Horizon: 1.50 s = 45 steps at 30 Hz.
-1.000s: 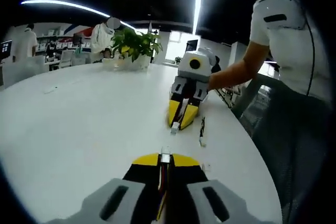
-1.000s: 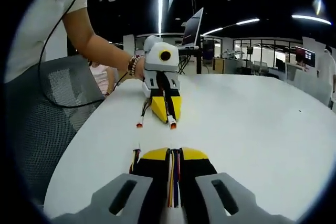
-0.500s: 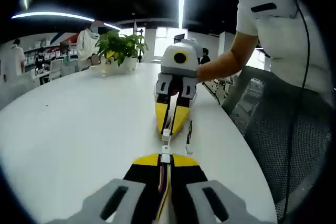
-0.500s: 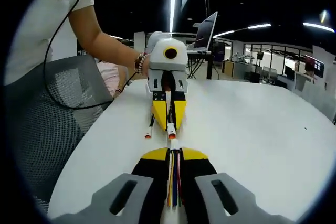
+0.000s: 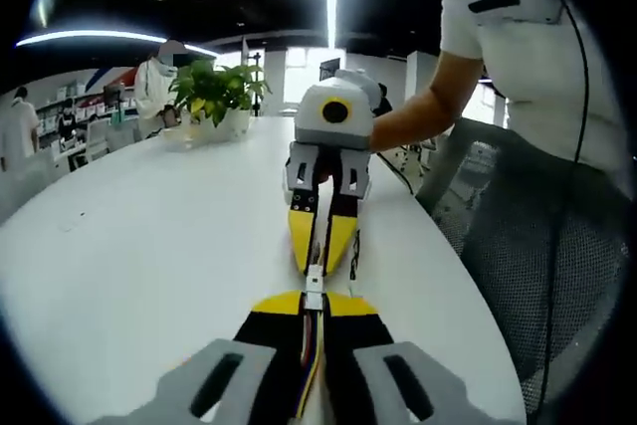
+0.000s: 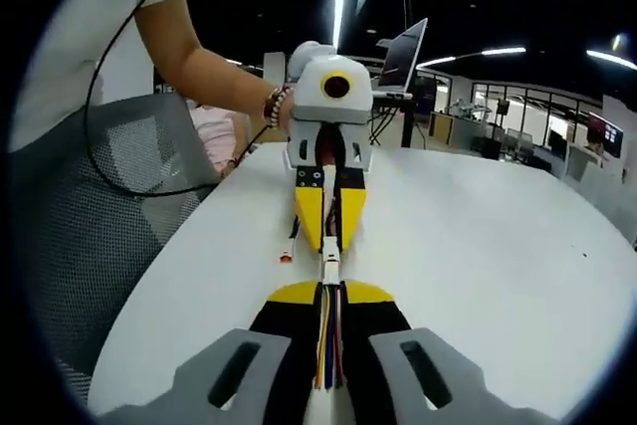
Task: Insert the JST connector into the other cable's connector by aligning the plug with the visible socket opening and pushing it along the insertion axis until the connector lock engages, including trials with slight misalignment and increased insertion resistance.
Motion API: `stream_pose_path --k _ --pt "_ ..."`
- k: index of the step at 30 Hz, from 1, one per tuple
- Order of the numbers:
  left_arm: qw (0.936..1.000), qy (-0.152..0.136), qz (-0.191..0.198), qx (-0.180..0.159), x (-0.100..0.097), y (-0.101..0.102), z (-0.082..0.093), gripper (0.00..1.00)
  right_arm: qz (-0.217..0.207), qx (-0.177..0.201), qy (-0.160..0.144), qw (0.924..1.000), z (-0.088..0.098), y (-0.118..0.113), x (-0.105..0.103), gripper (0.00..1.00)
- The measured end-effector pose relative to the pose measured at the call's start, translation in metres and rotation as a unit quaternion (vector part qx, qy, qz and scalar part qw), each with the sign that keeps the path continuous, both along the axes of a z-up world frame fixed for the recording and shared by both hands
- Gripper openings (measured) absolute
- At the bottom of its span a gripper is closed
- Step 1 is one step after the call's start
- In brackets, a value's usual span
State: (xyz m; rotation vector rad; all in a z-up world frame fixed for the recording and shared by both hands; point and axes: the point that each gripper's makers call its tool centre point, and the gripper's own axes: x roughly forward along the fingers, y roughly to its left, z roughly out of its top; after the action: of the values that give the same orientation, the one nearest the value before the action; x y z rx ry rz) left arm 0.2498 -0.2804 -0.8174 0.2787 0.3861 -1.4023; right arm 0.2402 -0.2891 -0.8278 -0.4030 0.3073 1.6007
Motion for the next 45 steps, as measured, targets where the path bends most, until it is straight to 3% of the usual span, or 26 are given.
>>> stream_pose_path --k 8,14,21,24,26,39,45 --pt "0.9997 -0.011 -0.015 0.017 -0.003 -0.011 -0.001 0.0 0.015 -0.036 -0.019 0.9991 -0.004 0.002 0.0 0.04" --pt "0.9999 -0.012 -0.012 0.0 -0.001 -0.015 0.006 0.0 0.007 -0.027 -0.012 0.9995 0.002 0.002 0.002 0.04" --pt "0.9998 -0.016 -0.008 0.007 0.001 -0.015 0.005 0.01 0.007 -0.037 -0.022 0.9991 -0.002 0.001 0.003 0.04" --pt "0.9997 -0.016 0.015 0.01 0.008 -0.011 0.006 0.19 0.002 -0.038 -0.02 0.999 -0.004 -0.004 0.007 0.04" --pt "0.9994 -0.017 0.02 0.022 0.009 -0.006 0.002 0.22 -0.004 -0.038 -0.017 0.9991 -0.003 -0.007 0.009 0.04" --pt "0.999 -0.021 -0.001 0.039 -0.001 -0.007 -0.003 0.01 0.004 -0.031 -0.017 0.9994 0.001 -0.009 0.003 0.04" --pt "0.9986 -0.029 -0.009 0.043 -0.002 -0.005 -0.004 0.0 0.004 -0.031 -0.015 0.9994 0.002 -0.008 0.001 0.04"
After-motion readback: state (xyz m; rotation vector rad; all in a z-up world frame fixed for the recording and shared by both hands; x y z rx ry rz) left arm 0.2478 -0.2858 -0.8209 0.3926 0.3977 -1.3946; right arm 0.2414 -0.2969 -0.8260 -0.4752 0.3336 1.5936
